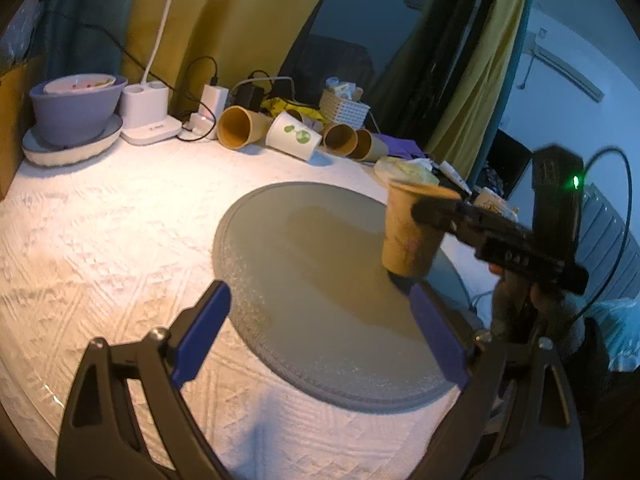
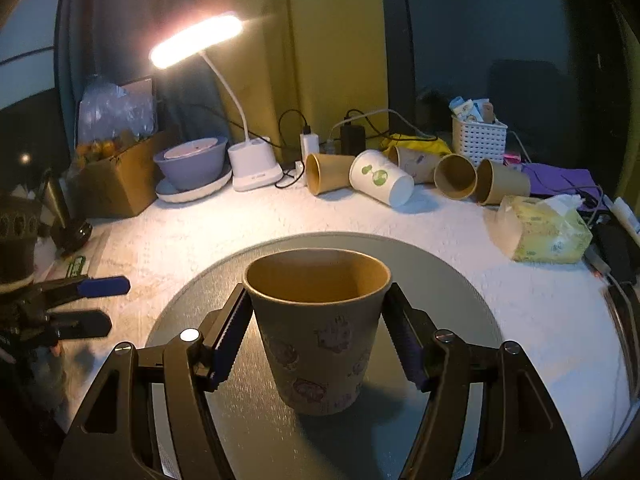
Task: Flip cup upright
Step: 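Lower the upright cup onto the mat and open the left gripper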
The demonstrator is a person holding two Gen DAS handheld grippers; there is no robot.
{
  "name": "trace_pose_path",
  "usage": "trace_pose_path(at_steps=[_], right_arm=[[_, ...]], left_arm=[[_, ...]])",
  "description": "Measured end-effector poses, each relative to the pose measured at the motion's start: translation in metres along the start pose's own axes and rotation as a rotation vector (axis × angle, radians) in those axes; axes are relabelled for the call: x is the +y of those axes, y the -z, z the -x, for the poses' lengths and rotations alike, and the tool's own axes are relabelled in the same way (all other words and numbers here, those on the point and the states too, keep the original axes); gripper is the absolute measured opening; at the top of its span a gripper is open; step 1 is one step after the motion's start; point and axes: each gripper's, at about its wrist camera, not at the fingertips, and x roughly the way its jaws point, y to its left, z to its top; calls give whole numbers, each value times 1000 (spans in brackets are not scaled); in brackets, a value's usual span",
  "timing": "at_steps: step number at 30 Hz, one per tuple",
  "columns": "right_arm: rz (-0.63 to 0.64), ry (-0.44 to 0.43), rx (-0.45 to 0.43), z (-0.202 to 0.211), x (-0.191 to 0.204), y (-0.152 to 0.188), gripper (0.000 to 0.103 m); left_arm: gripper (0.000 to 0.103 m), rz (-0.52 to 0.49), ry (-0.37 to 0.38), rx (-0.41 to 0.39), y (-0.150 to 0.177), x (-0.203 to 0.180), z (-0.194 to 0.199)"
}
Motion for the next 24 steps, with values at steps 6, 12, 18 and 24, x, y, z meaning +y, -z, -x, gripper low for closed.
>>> trace_pose_path(at_steps=[6, 12, 18, 24], right_arm=[[15, -8, 17, -15, 4, -3, 69], [6, 25, 35, -12, 3, 9, 69], [-4, 60, 60, -3, 0, 15, 71], [-17, 71, 91, 8, 1, 25, 76]], left_arm=[[92, 23, 3, 11, 0, 5, -2], [92, -2, -9, 7, -1, 0, -1], [92, -33, -44, -10, 1, -13, 2], [92, -69, -67, -14, 4, -30, 6]])
